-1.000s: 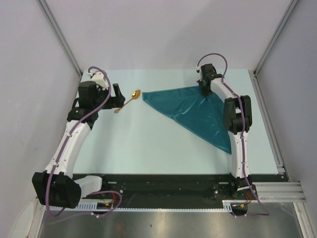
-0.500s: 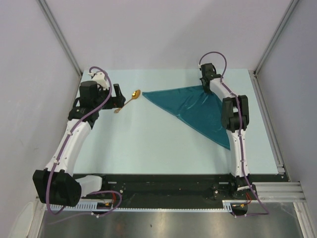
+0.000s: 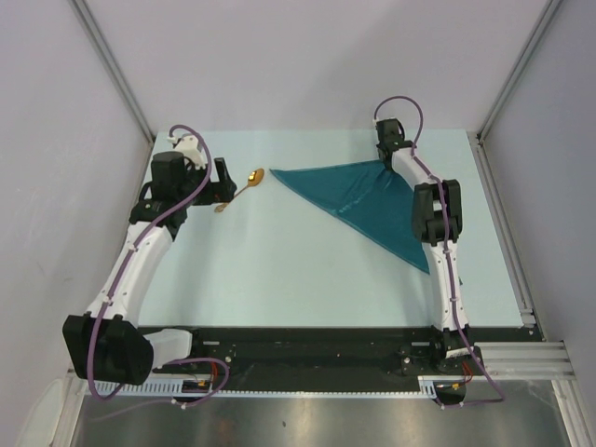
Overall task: Fold the napkin, place the utensils inside, and roll it up
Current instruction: Fold the napkin
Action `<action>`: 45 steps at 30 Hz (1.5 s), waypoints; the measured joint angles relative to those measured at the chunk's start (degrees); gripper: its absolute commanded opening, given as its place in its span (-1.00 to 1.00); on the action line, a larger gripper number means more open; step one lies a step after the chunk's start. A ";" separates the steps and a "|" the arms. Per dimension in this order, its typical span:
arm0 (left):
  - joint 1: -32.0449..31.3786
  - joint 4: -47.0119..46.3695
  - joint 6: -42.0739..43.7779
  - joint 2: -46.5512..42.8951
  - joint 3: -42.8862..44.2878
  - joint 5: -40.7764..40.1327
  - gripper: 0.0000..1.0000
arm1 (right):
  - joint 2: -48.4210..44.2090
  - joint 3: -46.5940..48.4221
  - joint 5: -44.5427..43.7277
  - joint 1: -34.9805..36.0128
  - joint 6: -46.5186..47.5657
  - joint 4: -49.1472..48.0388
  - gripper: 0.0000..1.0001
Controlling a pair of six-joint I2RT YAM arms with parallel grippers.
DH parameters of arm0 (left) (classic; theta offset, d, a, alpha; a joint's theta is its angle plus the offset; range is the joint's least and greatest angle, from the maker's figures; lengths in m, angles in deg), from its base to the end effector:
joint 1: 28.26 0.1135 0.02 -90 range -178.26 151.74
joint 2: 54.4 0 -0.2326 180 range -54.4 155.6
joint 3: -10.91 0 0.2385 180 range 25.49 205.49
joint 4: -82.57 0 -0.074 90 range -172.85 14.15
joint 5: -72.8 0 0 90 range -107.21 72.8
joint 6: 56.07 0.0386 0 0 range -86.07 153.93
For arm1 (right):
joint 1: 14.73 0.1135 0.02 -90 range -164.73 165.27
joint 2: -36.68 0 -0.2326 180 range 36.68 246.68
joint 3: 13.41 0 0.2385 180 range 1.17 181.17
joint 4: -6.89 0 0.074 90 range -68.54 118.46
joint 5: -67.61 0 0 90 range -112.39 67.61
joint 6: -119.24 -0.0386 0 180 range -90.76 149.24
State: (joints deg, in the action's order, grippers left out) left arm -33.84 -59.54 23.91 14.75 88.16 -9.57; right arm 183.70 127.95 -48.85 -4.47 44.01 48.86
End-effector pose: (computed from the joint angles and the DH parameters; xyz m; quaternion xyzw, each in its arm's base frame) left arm 0.2690 -0.0314 0.3087 -0.0001 0.8638 -0.1249 0.4880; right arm 0.5203 0.0767 0.1364 -0.1159 0.9040 -0.2271 0.3431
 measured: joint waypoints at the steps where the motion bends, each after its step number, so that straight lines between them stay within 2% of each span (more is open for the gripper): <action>1: 0.00 0.00 0.00 0.09 0.00 0.00 0.99 | 0.11 0.00 -0.33 -0.02 0.28 -0.24 -1.00; 22: 0.00 0.04 0.02 1.20 0.00 -0.50 1.00 | 3.17 3.13 -4.17 -0.66 5.27 -4.33 -1.00; 25: 0.00 0.04 0.02 1.36 0.00 -0.52 0.99 | 3.58 3.13 -4.63 -0.66 5.57 -4.76 -0.76; 26: 0.00 0.04 0.02 1.38 0.00 -0.52 1.00 | 3.58 3.13 -4.66 -0.66 5.60 -4.79 -0.47; 27: 0.00 0.11 0.02 1.38 0.00 -0.55 0.99 | 3.58 3.13 -4.66 -0.66 5.60 -4.79 -0.32; 31: 0.00 0.22 0.02 1.38 0.00 -0.59 0.99 | 3.58 3.58 -5.70 -0.87 5.62 -5.20 0.08; 37: 0.00 0.24 0.02 1.38 0.00 -0.55 0.99 | 2.69 3.87 -5.22 -1.25 5.60 -5.03 0.37; 41: 0.00 0.22 0.02 1.33 0.00 -0.59 1.00 | -0.33 3.17 -2.69 -0.70 5.64 -4.07 0.44; 45: 0.00 -1.03 1.22 1.20 -0.94 -1.66 0.94 | -7.67 -0.28 -0.50 1.42 4.39 -3.08 0.48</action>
State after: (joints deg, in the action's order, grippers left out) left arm -33.84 -60.57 25.13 15.95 87.22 -11.23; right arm 176.03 127.66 -49.35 -3.04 48.40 45.78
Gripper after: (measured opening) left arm 0.992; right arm 0.728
